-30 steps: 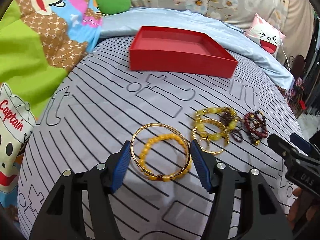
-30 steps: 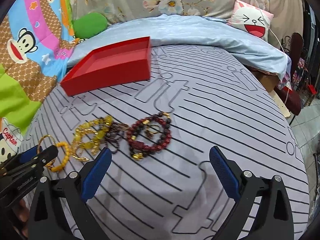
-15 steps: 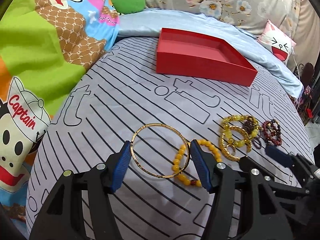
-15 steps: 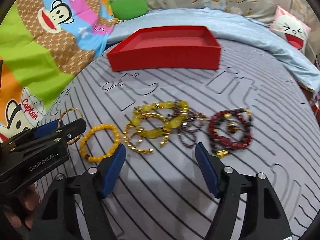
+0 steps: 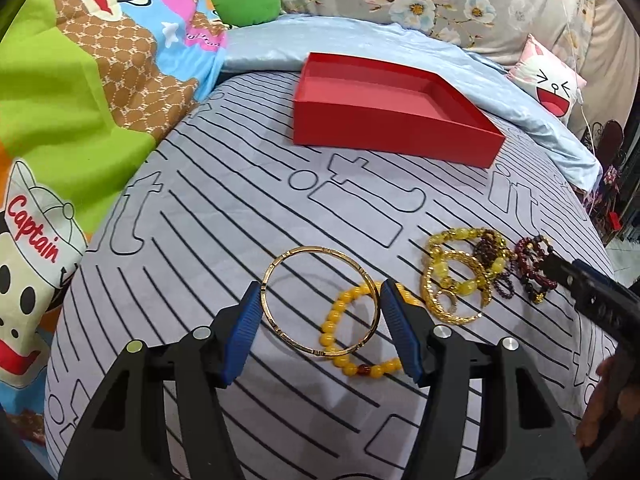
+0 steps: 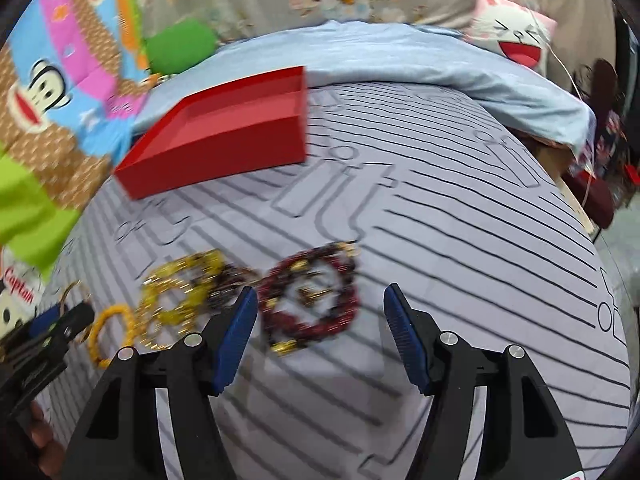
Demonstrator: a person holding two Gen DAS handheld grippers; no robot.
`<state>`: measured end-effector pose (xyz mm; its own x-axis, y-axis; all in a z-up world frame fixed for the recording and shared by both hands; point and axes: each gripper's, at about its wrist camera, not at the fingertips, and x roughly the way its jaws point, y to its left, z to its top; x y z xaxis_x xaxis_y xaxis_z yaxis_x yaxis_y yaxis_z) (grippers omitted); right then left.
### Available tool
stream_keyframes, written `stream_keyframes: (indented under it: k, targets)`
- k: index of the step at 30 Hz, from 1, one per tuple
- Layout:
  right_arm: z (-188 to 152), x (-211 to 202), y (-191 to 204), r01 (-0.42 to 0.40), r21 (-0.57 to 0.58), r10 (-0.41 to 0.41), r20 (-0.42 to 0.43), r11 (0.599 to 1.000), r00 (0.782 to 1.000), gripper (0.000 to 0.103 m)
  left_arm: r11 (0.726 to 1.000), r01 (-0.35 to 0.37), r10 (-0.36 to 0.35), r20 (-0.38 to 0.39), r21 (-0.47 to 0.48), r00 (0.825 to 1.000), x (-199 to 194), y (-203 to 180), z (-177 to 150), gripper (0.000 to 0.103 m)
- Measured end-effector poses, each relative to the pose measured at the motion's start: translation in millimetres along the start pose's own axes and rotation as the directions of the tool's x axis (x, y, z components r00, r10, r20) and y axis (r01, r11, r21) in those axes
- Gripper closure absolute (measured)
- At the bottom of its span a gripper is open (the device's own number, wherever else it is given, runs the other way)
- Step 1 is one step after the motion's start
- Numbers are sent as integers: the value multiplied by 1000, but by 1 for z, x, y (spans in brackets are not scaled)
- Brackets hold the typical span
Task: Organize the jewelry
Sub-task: 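Grasp the black bead bracelet with the right tool while the left tool holds the bangle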
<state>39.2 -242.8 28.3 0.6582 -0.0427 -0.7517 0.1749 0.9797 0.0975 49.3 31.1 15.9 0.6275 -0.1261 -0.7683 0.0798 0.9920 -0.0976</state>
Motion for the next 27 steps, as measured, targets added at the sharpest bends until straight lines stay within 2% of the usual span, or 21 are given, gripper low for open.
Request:
stream_keyframes:
  k: [9, 11, 15, 17, 27]
  targets:
    - [9, 17, -7, -24, 10, 25, -14, 1000, 1000, 64, 1000, 0, 0, -12, 18, 1000, 5, -7, 0, 45]
    - [11, 19, -5, -34, 4, 34, -13, 999, 999, 74, 1000, 0, 1, -15, 16, 1000, 6, -6, 0, 45]
    - [11, 20, -2, -43, -8, 43, -12, 999, 999, 85, 1000, -2, 2, -18, 12, 1000, 8, -5, 0, 45]
    - [11, 19, -1, -49, -8, 49, -9, 999, 999, 93, 1000, -2, 2, -18, 9, 1000, 8, -4, -1, 45]
    - [17, -21, 0, -93, -6, 93, 86, 996, 992, 95, 1000, 1, -2, 11, 13, 1000, -6, -7, 1, 46]
